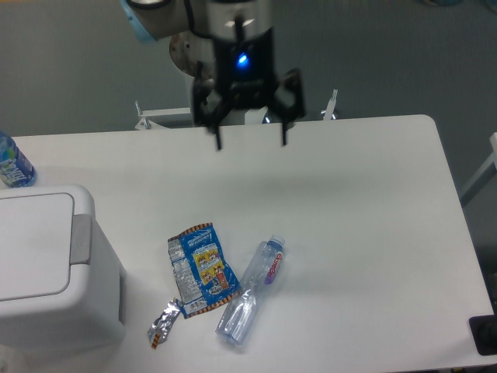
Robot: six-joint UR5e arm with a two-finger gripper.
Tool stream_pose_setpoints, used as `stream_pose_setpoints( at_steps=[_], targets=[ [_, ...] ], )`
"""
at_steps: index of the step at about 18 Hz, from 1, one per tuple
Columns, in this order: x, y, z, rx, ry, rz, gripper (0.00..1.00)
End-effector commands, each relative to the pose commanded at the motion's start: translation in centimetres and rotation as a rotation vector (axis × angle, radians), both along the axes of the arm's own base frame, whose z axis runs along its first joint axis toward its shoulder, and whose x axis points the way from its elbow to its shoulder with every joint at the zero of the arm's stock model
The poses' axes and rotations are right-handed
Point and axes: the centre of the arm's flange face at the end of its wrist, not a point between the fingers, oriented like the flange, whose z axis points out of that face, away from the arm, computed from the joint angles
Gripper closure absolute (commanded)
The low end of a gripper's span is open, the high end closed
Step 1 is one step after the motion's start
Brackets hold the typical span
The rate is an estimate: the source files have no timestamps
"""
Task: Open the trash can
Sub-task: 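Move the open gripper down toward the white trash can lid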
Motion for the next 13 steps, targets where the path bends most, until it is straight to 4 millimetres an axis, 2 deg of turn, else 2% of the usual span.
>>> stream_pose_setpoints(
  at_steps=[2, 5, 6, 7, 13],
  targets=[
    [0.4, 1.7, -0.4, 0.028, -0.019, 0.041, 0.0],
    [0.7, 3.3, -0.3, 0.063, -0.025, 0.07, 0.0],
    [1.1, 4.9, -0.6, 0.093, -0.031, 0.088, 0.0],
    [1.5, 5.6, -1.0, 0.1, -0.036, 0.089, 0.0],
    [3.3, 7.7, -1.7, 0.105, -0.05, 0.074, 0.0]
  ],
)
